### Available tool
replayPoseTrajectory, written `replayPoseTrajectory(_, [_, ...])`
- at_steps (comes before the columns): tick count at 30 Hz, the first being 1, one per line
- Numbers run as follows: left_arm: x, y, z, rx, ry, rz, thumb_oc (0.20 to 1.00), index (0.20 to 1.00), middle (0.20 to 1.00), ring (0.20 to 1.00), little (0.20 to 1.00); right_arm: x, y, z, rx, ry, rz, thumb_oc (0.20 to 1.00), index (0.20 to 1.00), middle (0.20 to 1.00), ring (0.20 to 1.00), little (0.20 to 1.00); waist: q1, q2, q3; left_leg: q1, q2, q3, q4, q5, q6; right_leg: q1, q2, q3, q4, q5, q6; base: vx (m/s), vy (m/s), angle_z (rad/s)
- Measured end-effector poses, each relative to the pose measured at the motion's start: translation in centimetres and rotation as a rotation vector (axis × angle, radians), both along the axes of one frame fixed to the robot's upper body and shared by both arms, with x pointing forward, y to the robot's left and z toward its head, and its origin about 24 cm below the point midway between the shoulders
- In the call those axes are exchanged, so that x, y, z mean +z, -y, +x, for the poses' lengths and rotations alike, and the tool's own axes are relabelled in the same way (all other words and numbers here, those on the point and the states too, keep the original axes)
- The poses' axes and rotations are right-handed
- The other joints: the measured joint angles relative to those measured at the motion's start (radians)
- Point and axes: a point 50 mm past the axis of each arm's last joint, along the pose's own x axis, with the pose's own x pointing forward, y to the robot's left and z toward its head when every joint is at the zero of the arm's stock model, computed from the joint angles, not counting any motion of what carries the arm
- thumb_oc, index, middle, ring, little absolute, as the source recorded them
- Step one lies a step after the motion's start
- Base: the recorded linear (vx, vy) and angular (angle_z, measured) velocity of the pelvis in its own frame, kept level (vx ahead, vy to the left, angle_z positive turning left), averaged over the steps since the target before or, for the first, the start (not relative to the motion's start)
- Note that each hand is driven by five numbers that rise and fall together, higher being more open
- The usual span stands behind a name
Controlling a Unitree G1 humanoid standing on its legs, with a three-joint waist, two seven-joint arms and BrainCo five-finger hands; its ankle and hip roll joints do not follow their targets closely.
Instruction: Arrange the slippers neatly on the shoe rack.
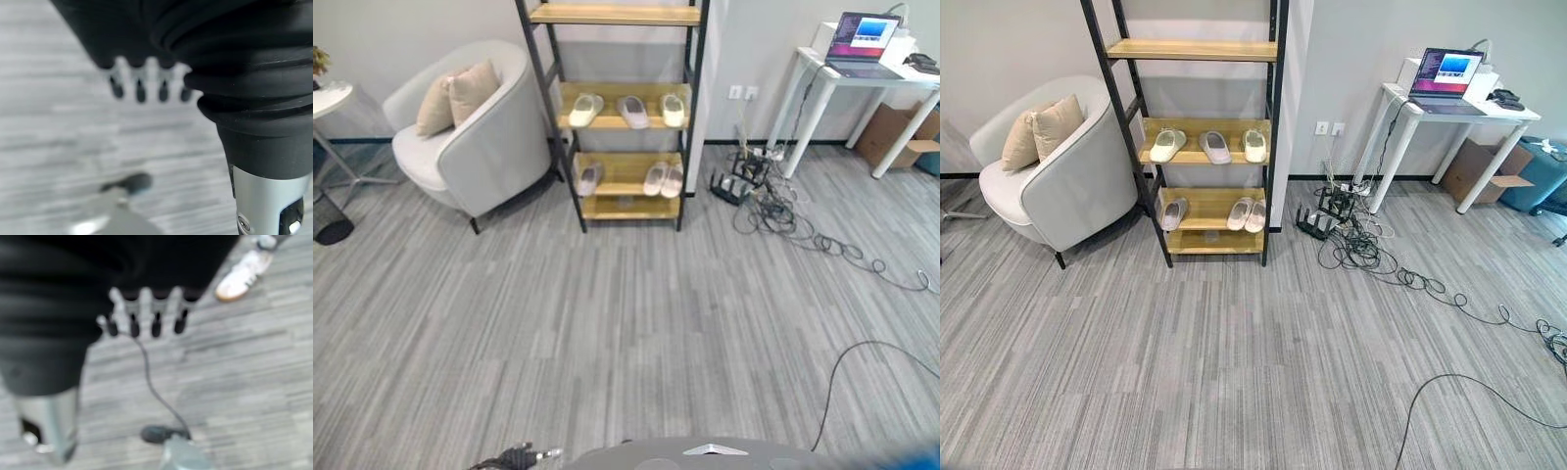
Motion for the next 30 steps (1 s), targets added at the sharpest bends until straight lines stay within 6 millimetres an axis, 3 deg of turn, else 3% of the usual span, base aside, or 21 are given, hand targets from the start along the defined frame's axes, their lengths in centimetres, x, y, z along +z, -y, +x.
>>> replayPoseTrajectory(7, [-0.2,1.6,1.8,-0.088,0.03,-0.027,1.0,1.0,1.0,1.0,1.0,0.0,-0.2,1.0,0.032,0.024,0.004,1.0,1.0,1.0,1.0,1.0,-0.009,0.005,0.007,0.0,0.0,0.0,0.0,0.0,0.001,0.0,0.0,-0.001,0.0,-0.001,0.0,0.02,-0.028,0.0])
replayPoseTrajectory(10, [-0.6,3.0,1.4,-0.132,0.011,-0.055,1.0,1.0,1.0,1.0,1.0,-0.3,-1.1,1.3,0.027,0.037,0.025,1.0,1.0,1.0,1.0,1.0,-0.022,0.008,0.018,0.0,0.002,0.003,-0.001,-0.001,-0.002,-0.001,0.001,0.0,0.0,-0.004,-0.005,0.06,-0.069,-0.02])
replayPoseTrajectory(13, [-0.9,3.8,1.1,-0.155,-0.002,-0.072,1.0,1.0,1.0,1.0,1.0,-0.6,-1.8,1.3,0.036,0.033,0.045,1.0,1.0,1.0,1.0,1.0,-0.025,0.012,0.045,-0.009,0.005,0.005,0.0,-0.003,-0.006,-0.011,0.004,0.001,0.0,-0.008,-0.013,0.05,-0.118,-0.02])
replayPoseTrajectory(16, [-0.7,3.9,2.4,-0.171,0.03,-0.07,1.0,1.0,1.0,1.0,1.0,-0.5,-1.8,2.3,0.054,0.052,0.042,1.0,1.0,1.0,1.0,1.0,-0.025,0.021,0.083,-0.072,0.006,0.002,0.05,0.002,-0.001,-0.054,0.002,0.009,0.001,0.012,-0.025,-0.03,-0.116,-0.03])
replayPoseTrajectory(17, [-0.6,3.8,2.6,-0.17,0.036,-0.067,1.0,1.0,1.0,1.0,1.0,-0.5,-1.9,3.0,0.059,0.069,0.045,1.0,1.0,1.0,1.0,1.0,-0.019,0.013,0.103,-0.112,0.01,0.0,0.12,-0.02,-0.028,-0.065,0.0,0.02,0.008,-0.003,-0.04,0.05,-0.093,-0.13])
replayPoseTrajectory(18, [0.0,3.2,4.7,-0.185,0.098,-0.048,1.0,1.0,1.0,1.0,1.0,-0.6,-2.5,4.0,0.066,0.092,0.059,1.0,1.0,1.0,1.0,1.0,-0.011,-0.034,0.153,-0.243,0.006,-0.036,0.355,-0.056,-0.079,-0.078,-0.022,0.044,0.03,-0.012,-0.071,0.09,-0.083,-0.2])
replayPoseTrajectory(19, [0.0,3.2,4.7,-0.187,0.102,-0.048,1.0,1.0,1.0,1.0,1.0,-0.5,-2.4,4.3,0.07,0.1,0.056,1.0,1.0,1.0,1.0,1.0,0.011,-0.03,0.157,-0.28,0.017,-0.06,0.414,-0.036,-0.11,-0.092,-0.015,0.05,0.05,-0.016,-0.089,0.16,-0.08,-0.29])
replayPoseTrajectory(20, [0.2,3.5,5.4,-0.198,0.118,-0.052,1.0,1.0,1.0,1.0,1.0,-0.4,-2.1,4.7,0.072,0.107,0.046,1.0,1.0,1.0,1.0,1.0,0.015,-0.032,0.179,-0.357,0.026,-0.097,0.53,-0.064,-0.134,-0.112,-0.01,0.05,0.076,-0.024,-0.099,0.26,0.006,-0.26])
replayPoseTrajectory(22, [0.3,4.1,6.5,-0.208,0.146,-0.064,1.0,1.0,1.0,1.0,1.0,-0.1,-1.8,5.9,0.081,0.131,0.031,1.0,1.0,1.0,1.0,1.0,0.017,-0.008,0.206,-0.395,0.038,-0.106,0.473,-0.057,-0.131,-0.123,-0.005,0.051,0.08,-0.034,-0.111,0.24,0.052,-0.07])
replayPoseTrajectory(23, [0.4,4.8,7.2,-0.213,0.166,-0.078,1.0,1.0,1.0,1.0,1.0,0.0,-1.5,5.8,0.073,0.119,0.024,1.0,1.0,1.0,1.0,1.0,0.02,-0.002,0.231,-0.405,0.048,-0.108,0.298,-0.029,-0.129,-0.123,-0.006,0.052,0.071,-0.035,-0.111,0.47,0.14,-0.02])
replayPoseTrajectory(25, [0.4,4.9,7.2,-0.214,0.168,-0.079,1.0,1.0,1.0,1.0,1.0,0.1,-1.3,6.0,0.068,0.125,0.018,1.0,1.0,1.0,1.0,1.0,0.033,0.012,0.239,-0.401,0.071,-0.111,0.153,0.019,-0.139,-0.117,-0.002,0.056,0.063,-0.037,-0.108,0.56,0.152,-0.11])
replayPoseTrajectory(27, [0.1,4.8,6.4,-0.212,0.131,-0.076,1.0,1.0,1.0,1.0,1.0,0.2,-1.2,6.5,0.09,0.132,0.01,1.0,1.0,1.0,1.0,1.0,0.06,0.039,0.235,-0.382,0.113,-0.142,-0.004,0.049,-0.178,-0.072,0.017,0.077,0.028,-0.047,-0.093,0.56,0.174,-0.33])
replayPoseTrajectory(29, [-0.4,4.6,4.4,-0.182,0.08,-0.076,1.0,1.0,1.0,1.0,1.0,0.2,-1.2,6.4,0.085,0.137,0.013,1.0,1.0,1.0,1.0,1.0,0.088,0.03,0.211,-0.342,0.135,-0.162,-0.004,0.055,-0.163,-0.015,0.011,0.113,0.011,-0.066,-0.063,0.51,0.196,-0.6])
replayPoseTrajectory(30, [-0.7,4.3,3.0,-0.165,0.036,-0.072,1.0,1.0,1.0,1.0,1.0,0.0,-1.7,5.9,0.087,0.133,0.023,1.0,1.0,1.0,1.0,1.0,0.086,0.007,0.183,-0.34,0.119,-0.159,0.015,0.099,-0.157,-0.013,-0.015,0.127,0.012,-0.088,-0.035,0.47,0.276,-0.74])
